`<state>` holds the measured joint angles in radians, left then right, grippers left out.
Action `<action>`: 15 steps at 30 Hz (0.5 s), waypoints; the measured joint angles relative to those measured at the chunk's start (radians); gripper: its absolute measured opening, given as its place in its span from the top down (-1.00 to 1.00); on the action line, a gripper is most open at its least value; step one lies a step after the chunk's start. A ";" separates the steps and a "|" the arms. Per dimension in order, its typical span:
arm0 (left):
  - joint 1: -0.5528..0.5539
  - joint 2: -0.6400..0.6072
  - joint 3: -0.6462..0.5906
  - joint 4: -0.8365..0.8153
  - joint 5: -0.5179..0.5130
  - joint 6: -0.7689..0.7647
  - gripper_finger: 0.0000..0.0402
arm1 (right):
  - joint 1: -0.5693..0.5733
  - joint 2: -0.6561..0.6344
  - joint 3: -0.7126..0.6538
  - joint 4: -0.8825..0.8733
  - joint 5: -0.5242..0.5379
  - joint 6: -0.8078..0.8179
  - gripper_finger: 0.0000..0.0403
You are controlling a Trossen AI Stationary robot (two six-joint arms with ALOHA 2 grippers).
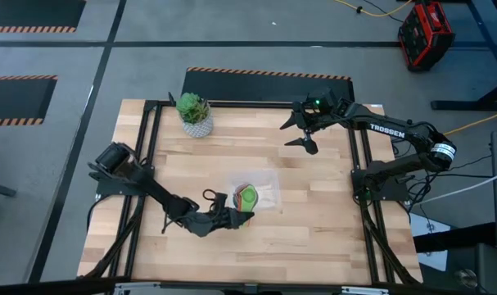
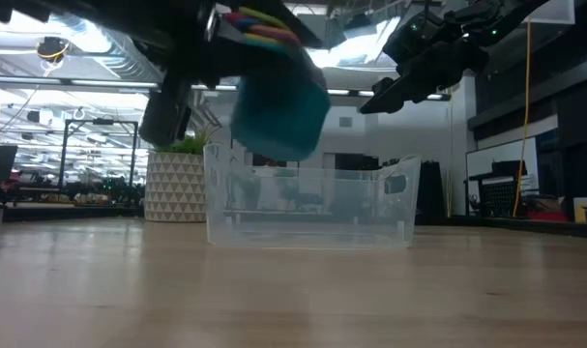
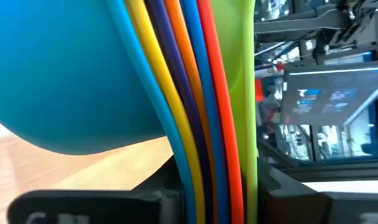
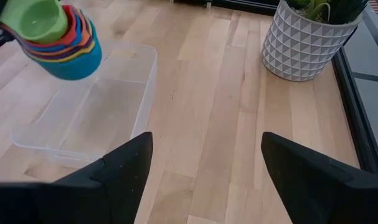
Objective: Nest measuring cups in basket
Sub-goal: Put the stacked measuring cups into the transparent bin
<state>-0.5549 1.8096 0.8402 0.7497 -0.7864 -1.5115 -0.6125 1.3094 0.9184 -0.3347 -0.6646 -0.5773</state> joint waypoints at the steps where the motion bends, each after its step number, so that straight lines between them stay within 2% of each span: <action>1: 0.000 0.015 0.000 0.021 0.002 -0.004 0.63 | 0.000 0.000 0.000 0.000 0.000 0.000 -0.51; 10: 0.027 0.113 0.000 0.110 -0.006 -0.035 0.63 | 0.000 0.000 0.000 0.000 0.000 -0.001 -0.51; 15: 0.051 0.155 0.000 0.174 0.035 -0.047 0.63 | 0.000 0.000 0.000 0.001 0.000 -0.002 -0.51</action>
<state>-0.5040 1.9647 0.8406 0.9236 -0.7514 -1.5585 -0.6125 1.3094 0.9184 -0.3341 -0.6647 -0.5793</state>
